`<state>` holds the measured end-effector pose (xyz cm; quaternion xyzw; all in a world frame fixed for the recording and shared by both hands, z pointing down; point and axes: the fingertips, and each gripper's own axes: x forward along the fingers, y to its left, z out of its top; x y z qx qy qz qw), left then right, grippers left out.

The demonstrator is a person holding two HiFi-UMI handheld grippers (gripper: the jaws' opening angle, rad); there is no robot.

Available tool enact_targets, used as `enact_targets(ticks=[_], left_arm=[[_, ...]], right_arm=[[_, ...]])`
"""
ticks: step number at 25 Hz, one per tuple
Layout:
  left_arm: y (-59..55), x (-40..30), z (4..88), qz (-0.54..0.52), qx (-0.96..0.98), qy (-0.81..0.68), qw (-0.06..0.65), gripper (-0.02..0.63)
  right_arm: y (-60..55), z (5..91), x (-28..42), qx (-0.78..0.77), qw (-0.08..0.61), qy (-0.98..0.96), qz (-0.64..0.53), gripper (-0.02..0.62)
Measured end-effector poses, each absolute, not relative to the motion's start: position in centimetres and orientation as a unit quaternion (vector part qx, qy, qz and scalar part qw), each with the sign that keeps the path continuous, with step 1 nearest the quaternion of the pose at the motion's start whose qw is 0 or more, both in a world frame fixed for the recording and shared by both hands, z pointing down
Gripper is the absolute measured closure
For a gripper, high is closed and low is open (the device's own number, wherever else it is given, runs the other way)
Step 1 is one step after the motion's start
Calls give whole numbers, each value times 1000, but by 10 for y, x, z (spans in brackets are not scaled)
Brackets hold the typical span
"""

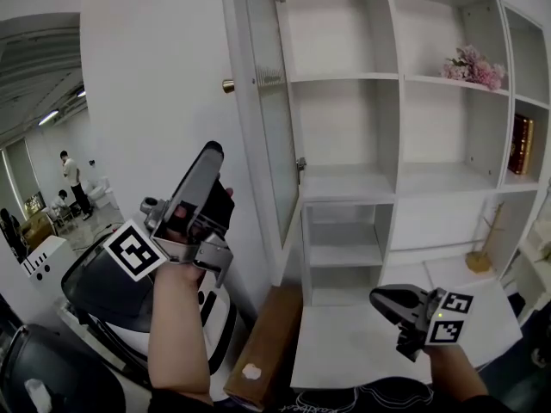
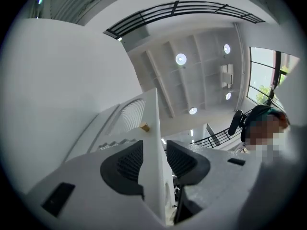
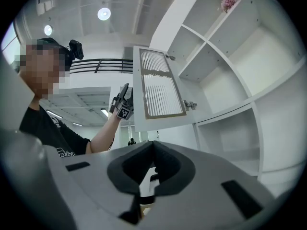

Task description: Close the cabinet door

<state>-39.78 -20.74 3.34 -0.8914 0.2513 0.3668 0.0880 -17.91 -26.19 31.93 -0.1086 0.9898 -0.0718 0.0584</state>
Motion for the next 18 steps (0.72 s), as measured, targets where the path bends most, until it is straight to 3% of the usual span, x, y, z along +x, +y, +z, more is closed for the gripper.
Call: enact_targets(ticks=[18], left_arm=[[-253,-395,-35,395,-891,196,109,466]], right_arm=[[-270,315,-134,-203,56,975,-72,588]])
